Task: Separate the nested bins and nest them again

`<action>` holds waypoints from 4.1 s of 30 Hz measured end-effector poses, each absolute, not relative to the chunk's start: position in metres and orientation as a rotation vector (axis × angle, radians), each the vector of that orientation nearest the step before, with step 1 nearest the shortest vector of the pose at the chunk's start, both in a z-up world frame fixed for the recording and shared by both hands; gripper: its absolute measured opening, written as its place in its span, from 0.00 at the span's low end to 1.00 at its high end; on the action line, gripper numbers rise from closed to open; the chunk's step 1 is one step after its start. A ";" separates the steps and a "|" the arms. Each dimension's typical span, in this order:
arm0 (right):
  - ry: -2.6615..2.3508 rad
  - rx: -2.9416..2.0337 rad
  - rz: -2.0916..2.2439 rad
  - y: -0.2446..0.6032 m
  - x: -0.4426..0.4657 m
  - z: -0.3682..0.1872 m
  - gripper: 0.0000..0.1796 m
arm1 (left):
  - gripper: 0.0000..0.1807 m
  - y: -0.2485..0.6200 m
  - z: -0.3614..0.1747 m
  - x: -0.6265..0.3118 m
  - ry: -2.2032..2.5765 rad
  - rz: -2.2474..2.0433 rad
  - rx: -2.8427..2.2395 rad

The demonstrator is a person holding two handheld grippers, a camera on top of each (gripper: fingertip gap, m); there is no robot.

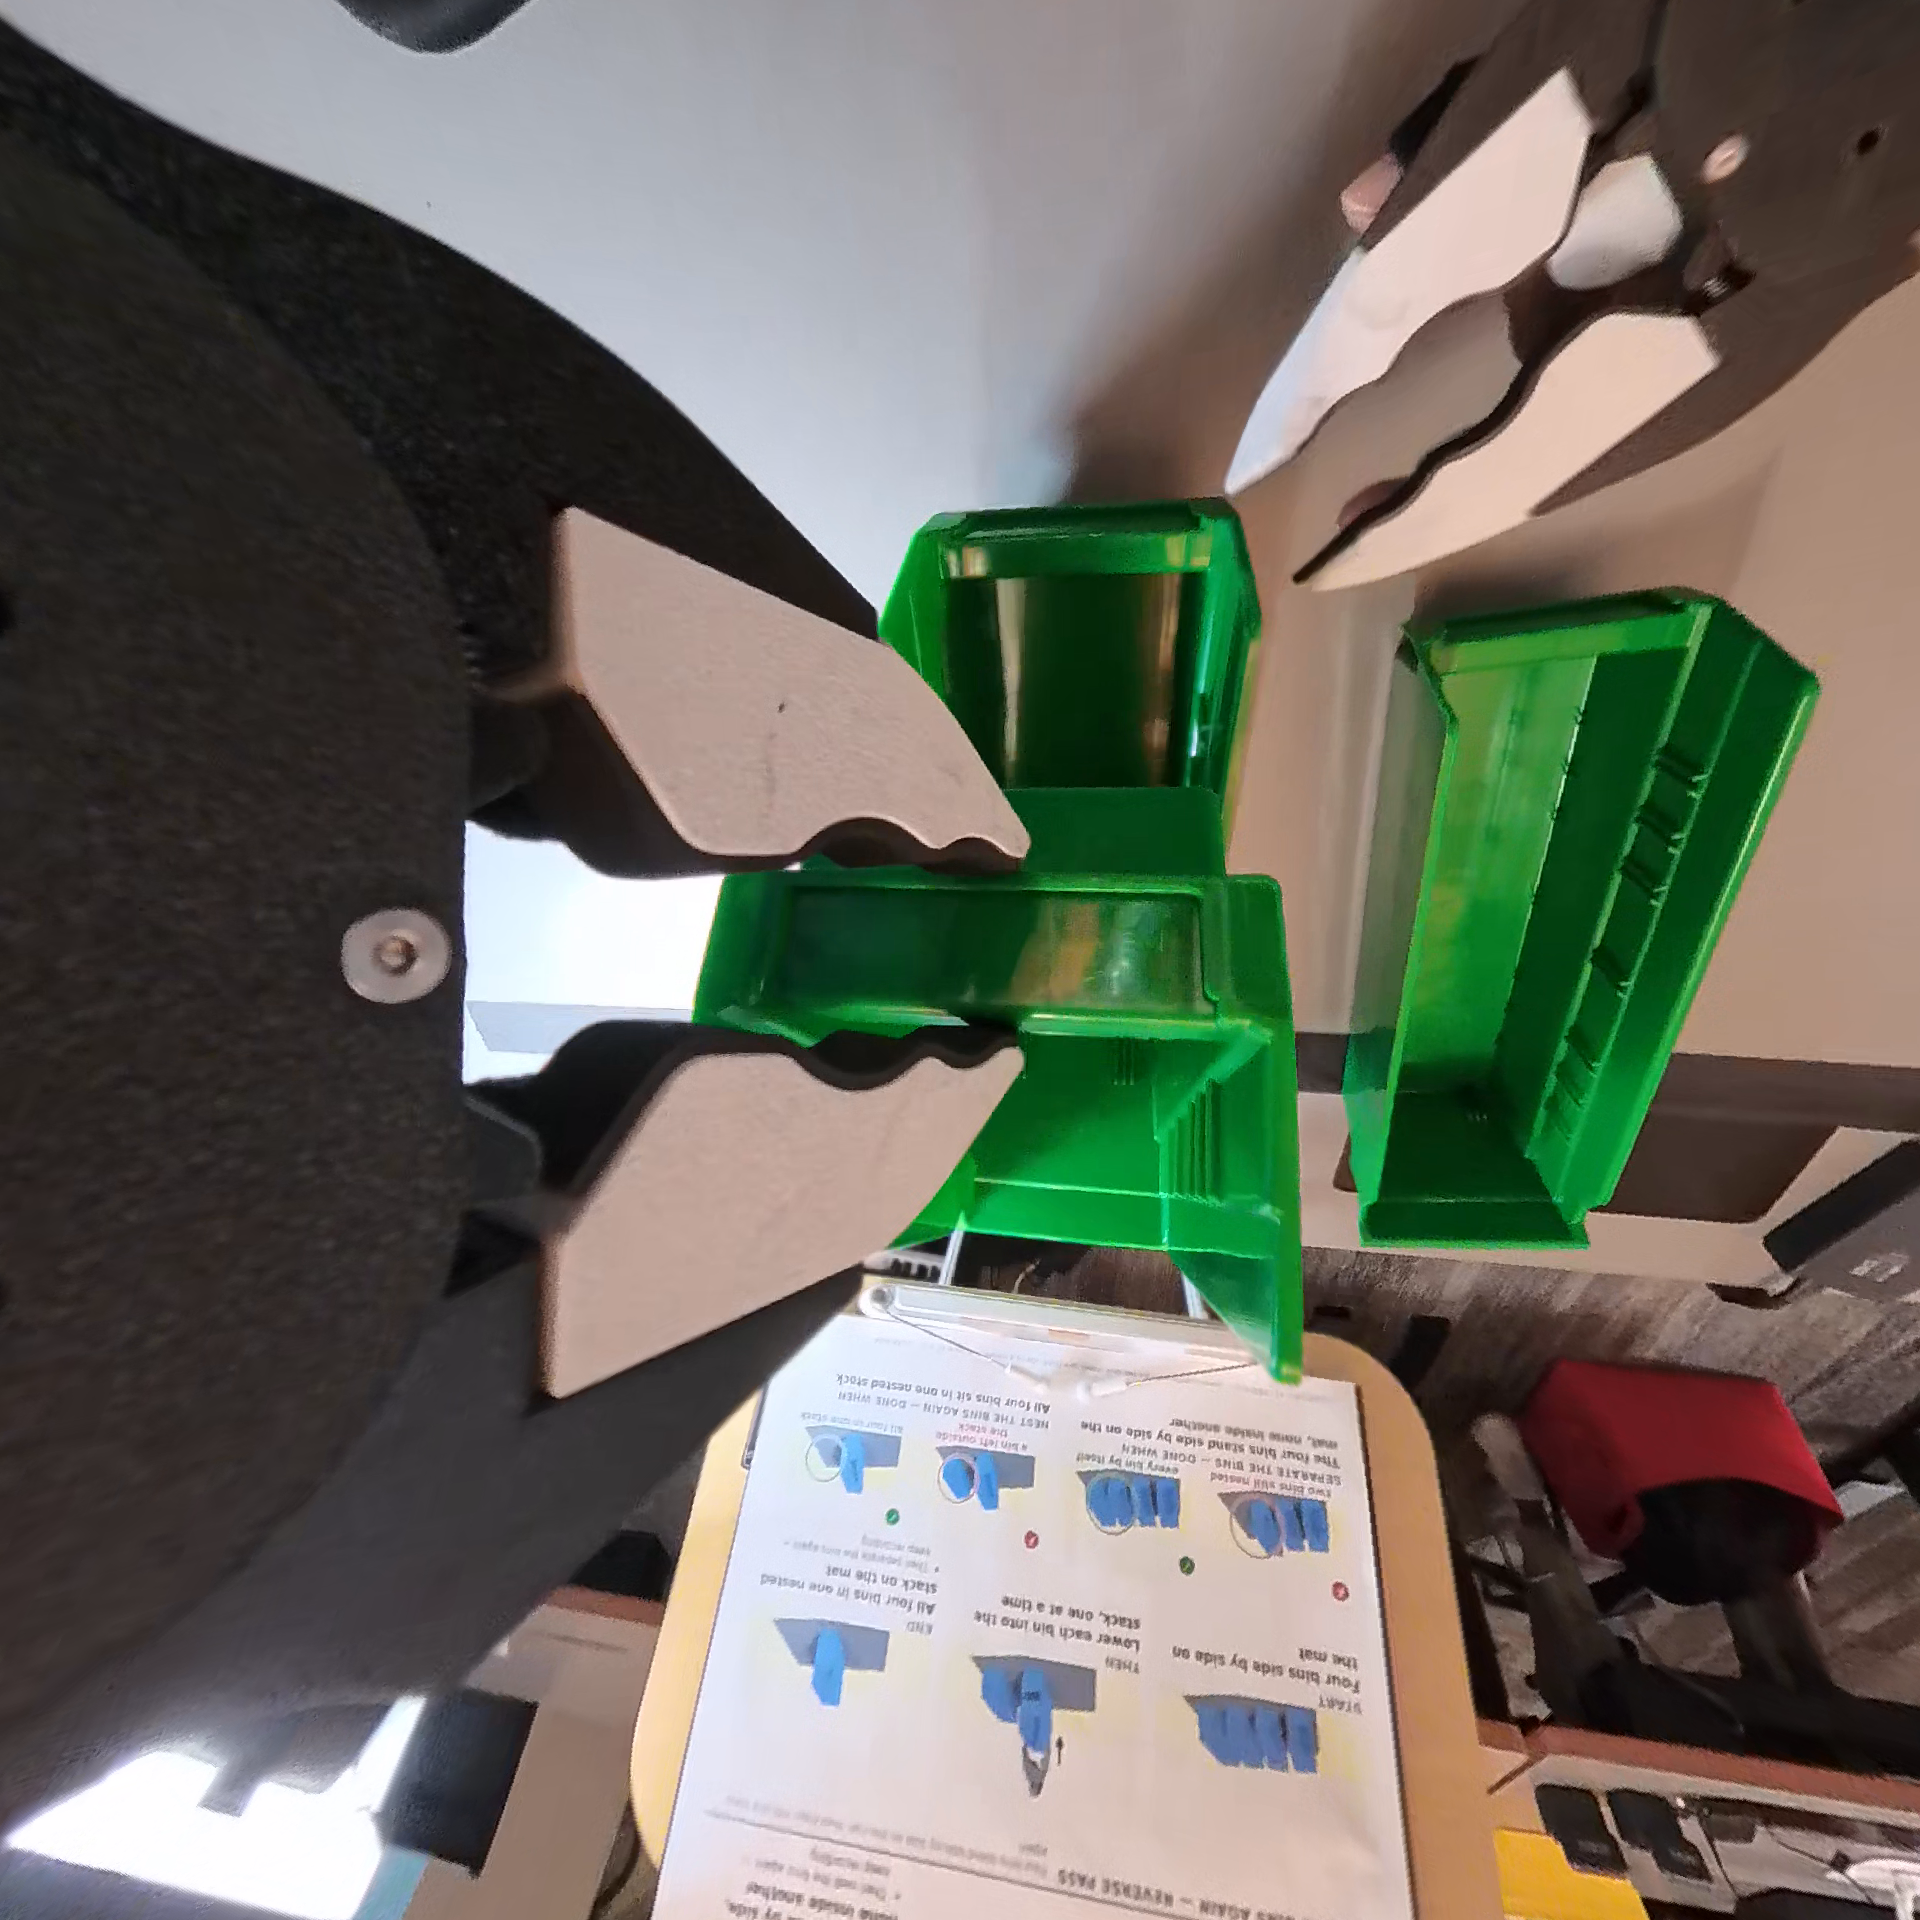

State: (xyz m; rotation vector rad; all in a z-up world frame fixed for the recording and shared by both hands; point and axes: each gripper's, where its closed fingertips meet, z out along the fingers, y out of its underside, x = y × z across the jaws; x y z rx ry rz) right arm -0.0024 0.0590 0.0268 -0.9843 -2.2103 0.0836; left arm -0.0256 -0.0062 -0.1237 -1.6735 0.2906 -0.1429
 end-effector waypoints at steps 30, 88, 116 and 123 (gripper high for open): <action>-2.383 -1.170 -0.096 0.039 -0.004 -0.066 0.23 | 0.25 0.007 -0.072 -0.045 0.290 -0.049 -1.641; -2.140 -1.217 -0.271 0.087 0.146 -0.032 0.22 | 0.27 -0.048 -0.126 -0.051 0.294 -0.111 -1.750; -2.050 -1.344 -0.177 0.123 0.192 -0.134 0.32 | 0.26 -0.047 -0.141 -0.062 0.275 -0.075 -1.783; -2.183 -1.016 0.111 0.002 0.080 -0.083 0.33 | 0.26 -0.048 -0.138 -0.066 0.267 -0.056 -1.771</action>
